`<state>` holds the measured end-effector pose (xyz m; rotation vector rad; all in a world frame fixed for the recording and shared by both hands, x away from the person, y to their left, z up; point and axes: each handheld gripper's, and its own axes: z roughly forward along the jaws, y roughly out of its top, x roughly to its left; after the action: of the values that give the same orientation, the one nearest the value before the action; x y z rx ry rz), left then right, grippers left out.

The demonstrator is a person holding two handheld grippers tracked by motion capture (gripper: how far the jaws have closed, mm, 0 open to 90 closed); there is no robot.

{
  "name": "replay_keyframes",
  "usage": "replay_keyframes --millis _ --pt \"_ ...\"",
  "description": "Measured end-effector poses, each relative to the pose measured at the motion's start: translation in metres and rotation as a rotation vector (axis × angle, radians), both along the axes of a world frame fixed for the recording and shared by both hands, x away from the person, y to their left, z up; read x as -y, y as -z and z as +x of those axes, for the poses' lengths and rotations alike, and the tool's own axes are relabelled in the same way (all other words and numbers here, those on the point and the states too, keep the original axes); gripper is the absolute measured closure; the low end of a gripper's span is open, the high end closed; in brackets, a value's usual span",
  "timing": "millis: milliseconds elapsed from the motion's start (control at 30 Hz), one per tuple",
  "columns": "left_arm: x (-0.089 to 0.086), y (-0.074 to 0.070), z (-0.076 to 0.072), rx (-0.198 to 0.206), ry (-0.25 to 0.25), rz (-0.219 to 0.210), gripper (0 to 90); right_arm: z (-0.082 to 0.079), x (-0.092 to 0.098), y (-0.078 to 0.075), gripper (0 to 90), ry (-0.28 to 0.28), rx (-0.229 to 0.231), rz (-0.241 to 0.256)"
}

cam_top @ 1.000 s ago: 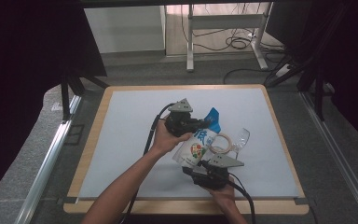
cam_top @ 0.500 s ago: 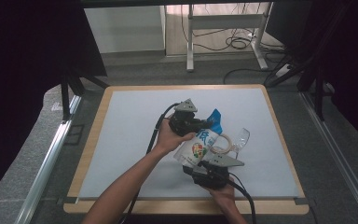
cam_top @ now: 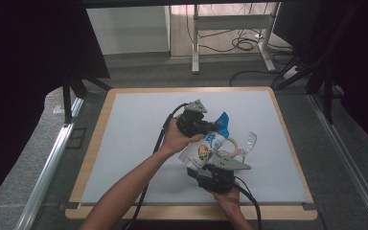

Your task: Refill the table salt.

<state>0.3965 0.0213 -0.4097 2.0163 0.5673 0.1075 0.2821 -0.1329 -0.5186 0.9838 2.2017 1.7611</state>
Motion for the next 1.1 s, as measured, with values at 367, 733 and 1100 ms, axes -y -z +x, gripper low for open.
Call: replay_keyframes --millis 367,733,1100 --pt "0.007 -0.004 0.004 -0.008 0.02 0.017 89.9 -0.002 0.002 -0.005 51.7 0.016 -0.013 0.032" --pt "0.01 -0.002 0.006 -0.015 0.026 0.023 89.9 -0.004 -0.003 -0.007 51.9 0.045 -0.011 0.024" --pt "0.013 -0.002 0.009 -0.023 0.029 0.026 89.9 -0.01 -0.011 -0.008 52.3 0.125 0.005 0.021"
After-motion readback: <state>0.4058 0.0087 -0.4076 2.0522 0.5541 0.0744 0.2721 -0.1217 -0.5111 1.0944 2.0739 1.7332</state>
